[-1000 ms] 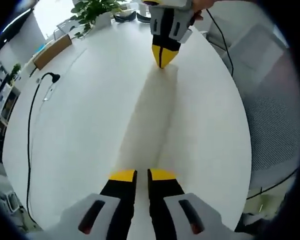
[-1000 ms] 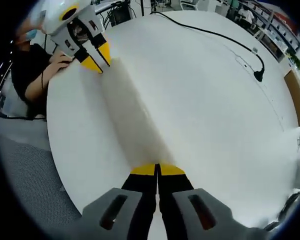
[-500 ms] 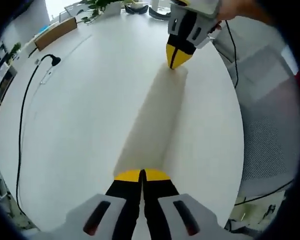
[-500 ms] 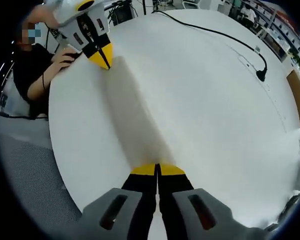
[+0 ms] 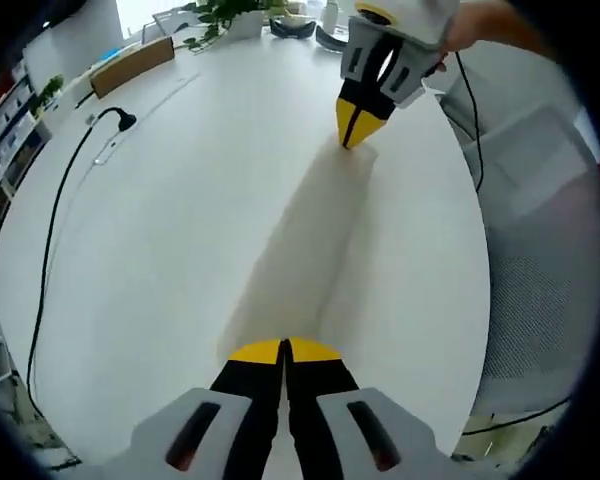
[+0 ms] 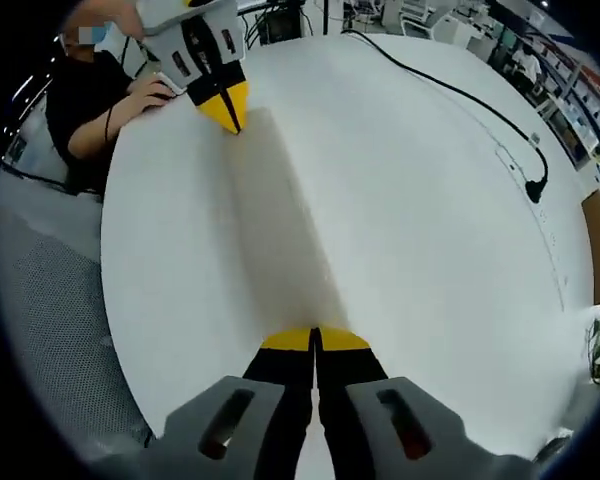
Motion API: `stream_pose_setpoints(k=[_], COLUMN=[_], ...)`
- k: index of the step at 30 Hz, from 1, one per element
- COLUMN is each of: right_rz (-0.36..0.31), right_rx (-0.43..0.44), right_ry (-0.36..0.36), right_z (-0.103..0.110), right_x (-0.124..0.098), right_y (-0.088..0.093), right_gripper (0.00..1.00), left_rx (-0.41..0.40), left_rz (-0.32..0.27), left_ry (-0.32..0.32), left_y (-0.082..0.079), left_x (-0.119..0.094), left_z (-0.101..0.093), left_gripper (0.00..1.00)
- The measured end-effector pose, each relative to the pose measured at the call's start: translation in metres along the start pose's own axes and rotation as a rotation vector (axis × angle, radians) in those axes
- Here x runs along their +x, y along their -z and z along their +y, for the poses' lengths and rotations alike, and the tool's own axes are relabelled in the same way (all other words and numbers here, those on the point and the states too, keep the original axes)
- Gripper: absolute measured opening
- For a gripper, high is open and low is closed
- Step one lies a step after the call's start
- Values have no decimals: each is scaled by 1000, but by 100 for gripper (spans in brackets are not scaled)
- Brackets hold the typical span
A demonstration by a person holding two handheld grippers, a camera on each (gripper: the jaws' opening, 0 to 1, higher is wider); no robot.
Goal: Arrange the utensils inside the cutlery case until each visible utensil rests in its matching compartment.
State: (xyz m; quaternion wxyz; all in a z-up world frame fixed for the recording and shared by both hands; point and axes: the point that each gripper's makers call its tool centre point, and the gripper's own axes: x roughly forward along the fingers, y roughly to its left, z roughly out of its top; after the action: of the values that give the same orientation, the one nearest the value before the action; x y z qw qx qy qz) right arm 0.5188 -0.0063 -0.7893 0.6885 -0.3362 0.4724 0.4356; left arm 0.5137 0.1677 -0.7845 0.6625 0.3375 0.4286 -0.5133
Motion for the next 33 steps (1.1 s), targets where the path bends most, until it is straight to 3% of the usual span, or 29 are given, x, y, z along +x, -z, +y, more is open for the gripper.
stream_pose_setpoints(k=[2, 4, 6, 7, 9, 10, 13, 16, 18, 20, 23, 26, 33], right_rz=[-55, -69, -75, -76, -83, -94, -109, -141, -116, -115, -134, -125, -103], right_rx=[16, -4, -8, -8, 108, 113, 122, 137, 129, 113, 49, 36, -61], right_ry=[-30, -31, -51, -49, -72, -100, -98, -99, -103, -105, -82, -88, -113], right_z=[4, 7, 12, 10, 12, 17, 25, 31, 37, 41, 38, 36, 32], right_x=[0, 0, 2, 2, 4, 5, 7, 12, 17, 18, 22, 18, 14], right_y=[-6, -5, -4, -3, -4, -5, -5, -9, -6, -6, -10, -7, 4], right_gripper=[15, 26, 28, 29, 35, 39, 40, 43, 45, 44, 37, 37, 37], left_rx=[-1, 5, 31, 62, 84, 77, 66, 137, 189, 187, 245, 226, 184], left_rz=[-9, -31, -14, -27, -19, -4, -44, -10, 6, 10, 42, 46, 4], left_ry=[10, -6, 11, 10, -10, -28, -52, -40, -55, -35, -43, -73, -78], left_y=[0, 0, 5, 4, 5, 6, -4, -1, 0, 0, 3, 5, 7], left_x=[-2, 0, 1, 0, 1, 1, 0, 8, 13, 17, 24, 23, 21], left_z=[-1, 3, 4, 7, 14, 20, 32, 34, 36, 32, 32, 36, 16], left_gripper=[19, 46, 56, 55, 52, 53, 53, 57, 57, 57, 56, 44, 43])
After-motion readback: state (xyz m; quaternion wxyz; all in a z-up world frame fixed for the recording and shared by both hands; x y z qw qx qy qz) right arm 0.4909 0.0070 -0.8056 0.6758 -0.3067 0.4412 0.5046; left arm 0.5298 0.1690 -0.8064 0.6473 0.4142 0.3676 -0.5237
